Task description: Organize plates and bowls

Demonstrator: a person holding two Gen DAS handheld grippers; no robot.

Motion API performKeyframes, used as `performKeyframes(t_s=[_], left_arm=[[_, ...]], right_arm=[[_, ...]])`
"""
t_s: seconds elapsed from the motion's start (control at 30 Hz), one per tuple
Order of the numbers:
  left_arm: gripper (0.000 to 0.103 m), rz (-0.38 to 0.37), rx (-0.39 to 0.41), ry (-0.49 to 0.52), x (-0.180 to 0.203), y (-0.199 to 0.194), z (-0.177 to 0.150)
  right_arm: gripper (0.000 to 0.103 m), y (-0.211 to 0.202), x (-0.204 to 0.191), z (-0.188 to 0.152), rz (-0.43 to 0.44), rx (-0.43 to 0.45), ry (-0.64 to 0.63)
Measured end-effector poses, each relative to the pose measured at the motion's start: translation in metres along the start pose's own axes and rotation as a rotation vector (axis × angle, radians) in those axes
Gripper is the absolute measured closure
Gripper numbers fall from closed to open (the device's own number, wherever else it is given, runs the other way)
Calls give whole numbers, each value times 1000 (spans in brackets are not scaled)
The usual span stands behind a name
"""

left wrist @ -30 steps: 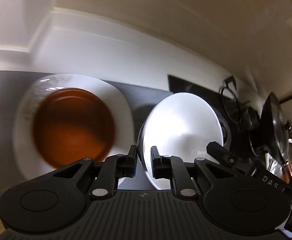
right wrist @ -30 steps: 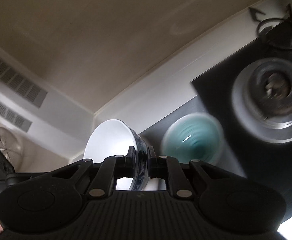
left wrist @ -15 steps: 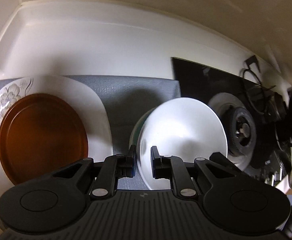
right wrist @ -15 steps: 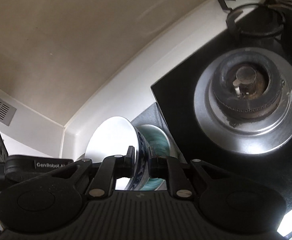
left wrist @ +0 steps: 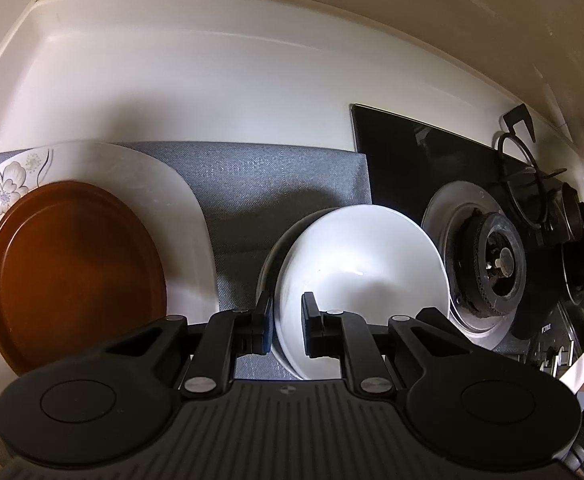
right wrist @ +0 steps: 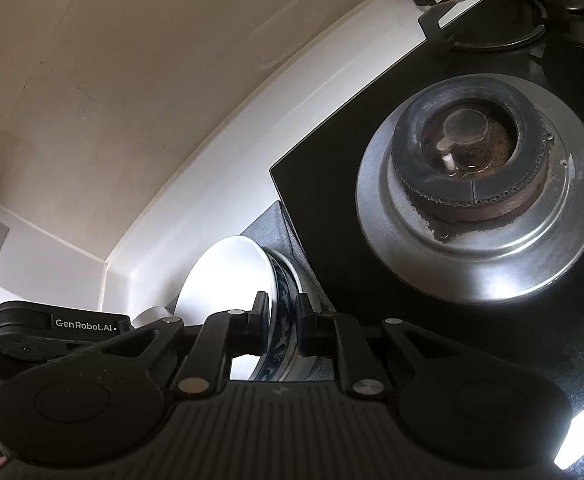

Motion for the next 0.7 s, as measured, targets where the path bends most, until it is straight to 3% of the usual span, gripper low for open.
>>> performKeyframes(t_s=[0.27,0.4,0.53,0.7], left_arm=[[88,-44,-7,-26,-9,-5,-3],[88,-31,25,-36,-14,-11,-8],[88,-33,-3,-35,-15,-5,-8],[88,-9,-6,-12,-10,2,-8]], right_arm=[[96,1,-7,-3,-56,22,-65],[97,1,-12,-8,-73,40,-94],[97,0,-9,-6,-61,36,-79],[87,-7,-7,-3,-19,23,-77]])
Point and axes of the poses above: each gripper's, at about its wrist camera, not at the fingertips, and y roughly the way its jaws point, x to its right, z to its top, the point moved 2 cm from there along y, roughly the way its jaws point, and after that the axes turned 10 degrees about -x, right-handed, at the moved point
